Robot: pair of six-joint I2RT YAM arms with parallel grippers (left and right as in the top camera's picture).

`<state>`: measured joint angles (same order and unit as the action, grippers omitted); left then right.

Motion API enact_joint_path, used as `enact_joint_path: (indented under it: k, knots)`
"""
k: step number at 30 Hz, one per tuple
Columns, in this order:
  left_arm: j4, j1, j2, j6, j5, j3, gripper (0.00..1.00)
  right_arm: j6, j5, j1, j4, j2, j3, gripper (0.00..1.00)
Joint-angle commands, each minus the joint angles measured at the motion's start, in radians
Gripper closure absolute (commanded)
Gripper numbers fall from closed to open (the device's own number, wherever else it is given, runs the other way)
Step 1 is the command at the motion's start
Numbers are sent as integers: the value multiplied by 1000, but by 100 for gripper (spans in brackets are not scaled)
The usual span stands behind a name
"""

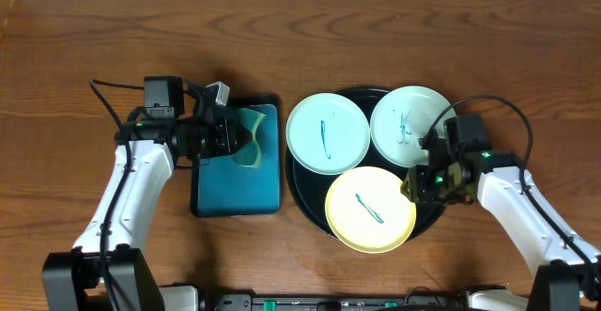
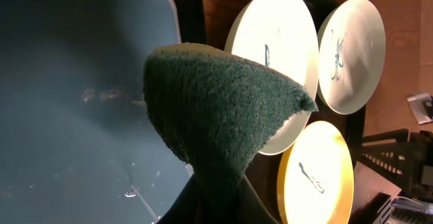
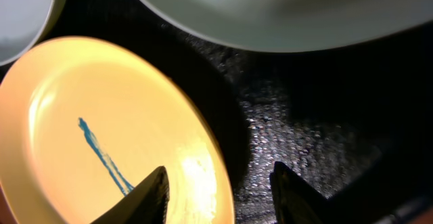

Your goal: Clean dirty plates on tray and stack at the side

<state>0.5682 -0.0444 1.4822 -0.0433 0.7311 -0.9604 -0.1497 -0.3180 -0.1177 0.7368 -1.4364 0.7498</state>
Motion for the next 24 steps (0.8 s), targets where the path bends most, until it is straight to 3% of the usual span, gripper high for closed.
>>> enact_joint_path:
  k: [1,24]
  knots:
    - [-1,-3,-13,24,24,5,93,21,-41,-10,-6,-26,-7,58]
    - [-1,-3,-13,24,24,5,92,16,-42,-10,-107,-55,-72,75]
